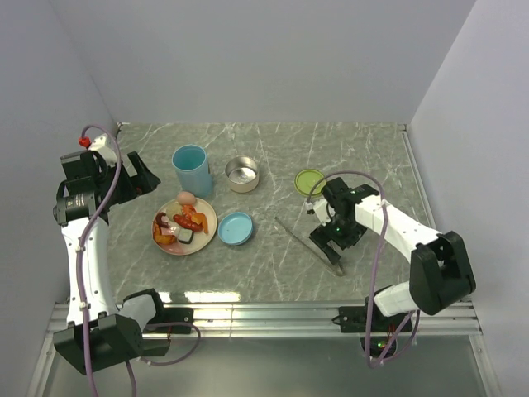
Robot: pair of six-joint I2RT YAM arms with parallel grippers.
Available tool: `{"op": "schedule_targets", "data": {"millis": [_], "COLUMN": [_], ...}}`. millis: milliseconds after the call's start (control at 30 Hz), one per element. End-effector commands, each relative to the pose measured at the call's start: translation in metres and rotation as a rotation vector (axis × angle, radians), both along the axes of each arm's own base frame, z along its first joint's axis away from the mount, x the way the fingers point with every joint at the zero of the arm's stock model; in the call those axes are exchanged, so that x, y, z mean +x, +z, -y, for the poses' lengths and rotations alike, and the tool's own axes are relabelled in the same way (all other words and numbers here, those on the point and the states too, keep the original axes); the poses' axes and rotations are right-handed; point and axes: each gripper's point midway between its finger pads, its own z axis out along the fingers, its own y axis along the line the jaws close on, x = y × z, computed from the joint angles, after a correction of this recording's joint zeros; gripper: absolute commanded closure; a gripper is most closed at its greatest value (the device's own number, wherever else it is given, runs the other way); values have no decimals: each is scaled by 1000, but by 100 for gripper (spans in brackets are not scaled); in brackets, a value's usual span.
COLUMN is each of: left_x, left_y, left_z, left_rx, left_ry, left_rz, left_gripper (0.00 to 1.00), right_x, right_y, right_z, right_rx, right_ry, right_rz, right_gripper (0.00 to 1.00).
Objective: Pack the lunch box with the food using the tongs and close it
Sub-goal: Grab the clamp with the right arm
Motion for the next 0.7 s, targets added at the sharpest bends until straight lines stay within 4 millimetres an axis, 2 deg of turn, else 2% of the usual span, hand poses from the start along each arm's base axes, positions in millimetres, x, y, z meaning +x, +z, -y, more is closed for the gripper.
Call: {"op": "schedule_targets", "data": {"millis": [0,400,667], "left_x": [10,16,18], "left_y": [19,15,16], "left_z": [2,2,3], "left_rx": [-18,-42,-51], "left_ry": [-11,0,-8], "left_rz": [65,58,65], "left_gripper": [1,1,1], "right_x": [8,11,26], "right_y": [1,-27,-43], "right_z": [-8,-23,-36], "right_rx": [-1,-74,-66], "right_ry": [1,-7,-60], "right_rz": [15,-75,-33], "right_gripper": [0,0,0]}}
